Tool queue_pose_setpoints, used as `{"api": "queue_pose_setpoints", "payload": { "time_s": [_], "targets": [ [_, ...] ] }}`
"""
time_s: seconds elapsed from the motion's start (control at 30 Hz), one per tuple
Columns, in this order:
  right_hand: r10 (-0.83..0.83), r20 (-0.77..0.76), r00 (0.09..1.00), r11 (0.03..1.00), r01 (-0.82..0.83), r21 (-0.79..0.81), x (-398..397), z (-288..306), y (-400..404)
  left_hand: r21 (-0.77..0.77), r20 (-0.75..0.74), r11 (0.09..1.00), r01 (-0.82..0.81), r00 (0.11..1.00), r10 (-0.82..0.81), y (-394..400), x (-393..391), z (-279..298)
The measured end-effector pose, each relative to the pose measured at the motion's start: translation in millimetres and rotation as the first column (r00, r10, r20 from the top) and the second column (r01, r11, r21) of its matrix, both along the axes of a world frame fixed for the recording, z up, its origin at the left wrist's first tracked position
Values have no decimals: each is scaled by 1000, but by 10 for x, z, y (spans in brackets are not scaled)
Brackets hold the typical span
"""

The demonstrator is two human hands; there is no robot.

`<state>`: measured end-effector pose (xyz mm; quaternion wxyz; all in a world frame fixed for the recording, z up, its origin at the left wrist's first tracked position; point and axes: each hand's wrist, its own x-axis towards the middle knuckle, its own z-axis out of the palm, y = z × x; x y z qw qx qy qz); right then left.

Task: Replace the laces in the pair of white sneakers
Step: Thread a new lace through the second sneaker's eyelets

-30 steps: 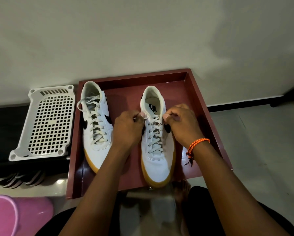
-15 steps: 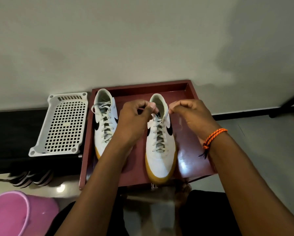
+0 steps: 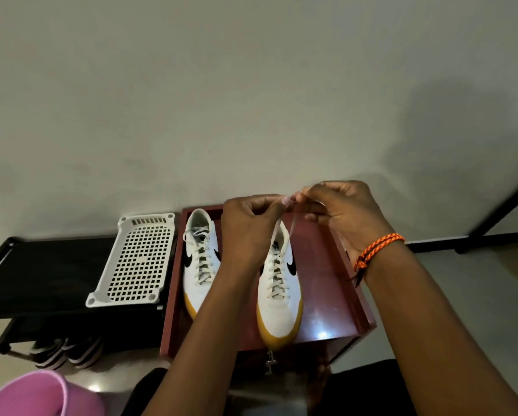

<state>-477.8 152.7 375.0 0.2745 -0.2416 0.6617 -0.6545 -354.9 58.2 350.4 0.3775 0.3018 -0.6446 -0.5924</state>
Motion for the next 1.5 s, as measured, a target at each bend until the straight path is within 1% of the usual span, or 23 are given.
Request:
{"api": "queue_pose_setpoints", "payload": {
  "time_s": [0.13,0.27,0.33,0.43,0.47,0.6,0.7,0.8,1.0,1.1,1.17,1.23,1.3,1.37,1.43,1.5],
  "targets": [
    [-6,-26,1000,999,5,-49,69,178,53,17,-58,998,-54,997,55,155,32,175],
    [-37,-18,999,991,34,-130,142,196,35,51,-73,996,-67,995,71,246,50,301],
    [-19,14,1000,984,21,-176,180,188,39,50,-68,995,-88,994,91,247,67,305],
    [23,111,994,973,3,-230,211,159,55,44,-65,990,-131,989,134,239,88,298],
    [14,102,995,972,10,-233,211,136,61,58,-79,988,-144,986,148,240,98,304],
    [-68,-55,996,977,55,-205,233,101,30,103,-98,982,-159,981,169,208,117,403],
    [-127,-40,991,968,115,-223,245,133,-8,160,-95,978,-136,984,153,171,90,448],
    [-164,-43,986,965,151,-214,233,180,-40,178,-75,971,-157,982,173,166,26,486],
    [-175,-131,976,973,151,-175,191,224,-157,210,-82,963,-166,979,186,75,-79,525],
    [-169,-135,976,974,144,-177,162,230,-210,191,-94,969,-156,980,176,6,-122,534],
    [-166,-119,979,973,143,-183,124,220,-223,183,-128,975,-129,980,154,-43,-122,546],
    [-166,-128,978,971,140,-193,46,165,-203,182,-131,978,-103,983,128,-98,-88,486],
    [-155,-175,972,978,127,-165,-32,18,-168,123,-58,988,-90,993,98,-173,-54,258],
    [-126,-180,975,991,116,-66,-66,-251,-132,13,56,997,-76,996,75,-224,-10,-86],
    [-110,-215,970,984,137,111,-97,-612,-110,-46,133,999,-14,991,20,-241,35,-405],
    [-66,-296,953,934,163,318,-130,-932,-98,-36,221,998,59,974,-50,-238,34,-678]
  ]
}}
